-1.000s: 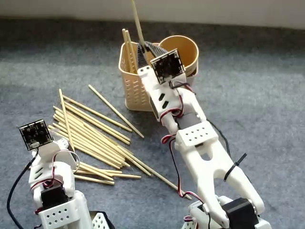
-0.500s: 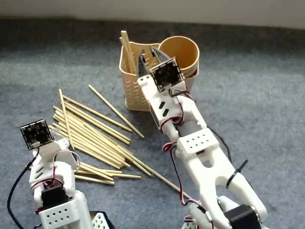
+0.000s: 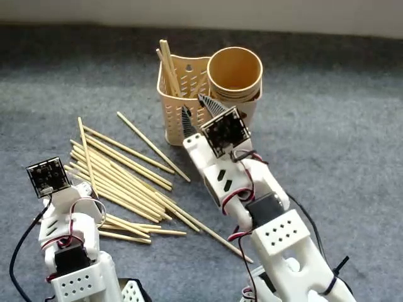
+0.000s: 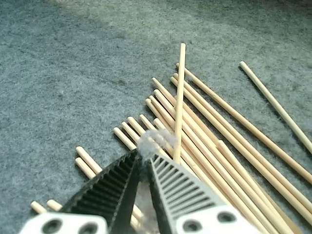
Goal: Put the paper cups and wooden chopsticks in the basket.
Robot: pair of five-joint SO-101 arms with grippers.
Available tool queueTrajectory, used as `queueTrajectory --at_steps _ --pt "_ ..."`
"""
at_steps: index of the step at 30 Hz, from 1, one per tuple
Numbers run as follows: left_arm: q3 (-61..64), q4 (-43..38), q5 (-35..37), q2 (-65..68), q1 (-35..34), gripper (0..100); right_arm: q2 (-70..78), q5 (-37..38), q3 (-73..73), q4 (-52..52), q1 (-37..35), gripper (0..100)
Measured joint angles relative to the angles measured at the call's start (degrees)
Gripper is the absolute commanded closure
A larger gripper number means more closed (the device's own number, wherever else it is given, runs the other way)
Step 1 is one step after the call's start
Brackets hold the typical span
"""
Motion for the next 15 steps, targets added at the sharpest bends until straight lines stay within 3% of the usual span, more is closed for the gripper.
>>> queueTrajectory --at_steps 9,15 --pt "0.0 0.0 0.0 0.0 0.0 99 -4.8 0.0 0.0 24.8 -1.0 87.8" --pt "0.0 0.0 0.0 0.0 0.0 99 -4.8 -0.1 0.0 38.6 -6.7 87.5"
